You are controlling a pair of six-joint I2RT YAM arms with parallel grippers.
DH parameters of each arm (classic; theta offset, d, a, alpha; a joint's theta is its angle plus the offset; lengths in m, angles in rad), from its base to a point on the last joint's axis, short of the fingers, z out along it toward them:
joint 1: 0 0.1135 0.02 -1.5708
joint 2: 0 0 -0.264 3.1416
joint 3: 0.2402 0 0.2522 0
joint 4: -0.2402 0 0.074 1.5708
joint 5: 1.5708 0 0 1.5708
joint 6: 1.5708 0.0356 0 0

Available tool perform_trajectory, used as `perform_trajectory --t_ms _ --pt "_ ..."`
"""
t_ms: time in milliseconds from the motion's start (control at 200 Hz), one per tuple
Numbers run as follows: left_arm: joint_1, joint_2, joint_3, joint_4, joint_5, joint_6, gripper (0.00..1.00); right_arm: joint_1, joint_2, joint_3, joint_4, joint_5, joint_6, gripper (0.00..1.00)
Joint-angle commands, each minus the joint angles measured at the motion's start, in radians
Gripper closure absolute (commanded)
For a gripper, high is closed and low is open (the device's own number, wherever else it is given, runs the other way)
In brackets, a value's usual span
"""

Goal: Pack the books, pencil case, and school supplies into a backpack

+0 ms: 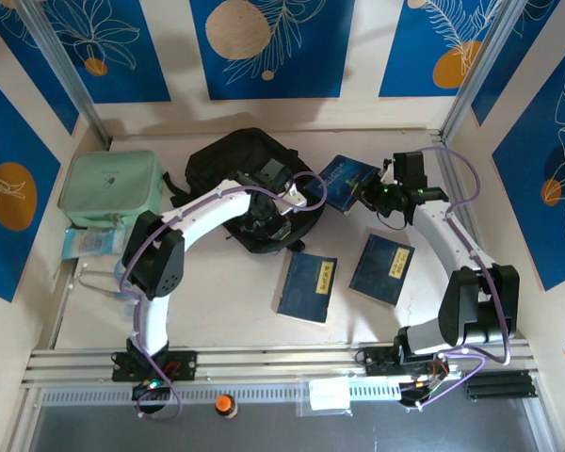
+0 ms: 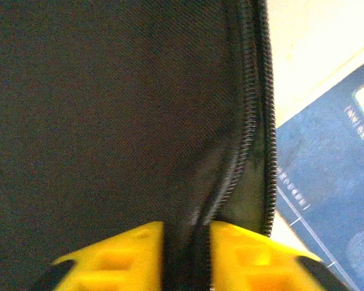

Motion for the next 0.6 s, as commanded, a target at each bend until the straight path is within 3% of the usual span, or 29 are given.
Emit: perform_trajectory --t_ms 0,135,300,595 --pt "-0.005 -0.011 0.035 -0.035 -0.012 0.017 0.82 -0.019 -0.065 0.003 0.034 -0.033 0.008 1.00" --pt "-0.004 -0.055 0.034 0.002 -0.003 0.008 0.89 -0.031 -0.113 0.017 0.051 -0.076 0.009 1.00" --pt "0.021 -0.131 0.006 0.075 0.001 -0.023 0.94 -0.052 -0.191 0.023 0.040 -0.043 0.007 1.00" --pt "0.150 -0.340 -0.204 0.412 0.053 -0.231 0.95 -0.076 -0.331 -0.094 0.037 0.046 0.049 1.00"
